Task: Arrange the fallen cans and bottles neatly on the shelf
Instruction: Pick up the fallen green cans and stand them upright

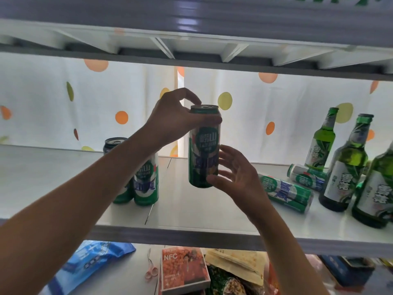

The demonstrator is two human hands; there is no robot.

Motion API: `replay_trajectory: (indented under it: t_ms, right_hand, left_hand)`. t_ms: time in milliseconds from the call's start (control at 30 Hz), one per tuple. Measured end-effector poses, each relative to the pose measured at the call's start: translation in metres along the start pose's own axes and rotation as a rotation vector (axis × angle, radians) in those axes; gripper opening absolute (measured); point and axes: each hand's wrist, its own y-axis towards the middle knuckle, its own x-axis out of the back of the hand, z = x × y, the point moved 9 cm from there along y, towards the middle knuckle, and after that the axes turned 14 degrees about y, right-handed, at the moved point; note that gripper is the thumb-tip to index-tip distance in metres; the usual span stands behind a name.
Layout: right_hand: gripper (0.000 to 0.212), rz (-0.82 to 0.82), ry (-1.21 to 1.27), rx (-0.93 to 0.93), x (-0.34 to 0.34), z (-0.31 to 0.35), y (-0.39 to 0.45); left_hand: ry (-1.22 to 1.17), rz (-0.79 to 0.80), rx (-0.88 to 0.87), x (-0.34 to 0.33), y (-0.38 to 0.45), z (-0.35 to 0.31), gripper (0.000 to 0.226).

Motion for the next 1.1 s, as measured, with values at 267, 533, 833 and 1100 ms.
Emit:
replay_trajectory:
  t_ms: [267, 533, 833, 1100]
  right_hand:
    - [0.070, -0.021, 0.052, -0.012, -0.020, 0.000, 0.009]
    - [0.071, -0.101, 0.113, -0.006, -0.037, -0.018, 0.006]
    - [0.070, -0.088, 0.065, -0.055, -0.059, -0.050, 0.011]
    - [0.069, -0.071, 0.000, -0.100, -0.066, -0.084, 0.013]
  left_hand:
    - [0.054, 0.018, 0.034, 0.001, -0.006, 0.013, 0.060]
    - [0.195, 0.112, -0.069, -0.001, -0.017, 0.018, 0.048]
    - [0.492, 0.138, -0.246, 0.004, -0.038, 0.040, 0.042]
    - [0.739, 0.037, -0.384, 0.003, -0.073, 0.067, 0.040]
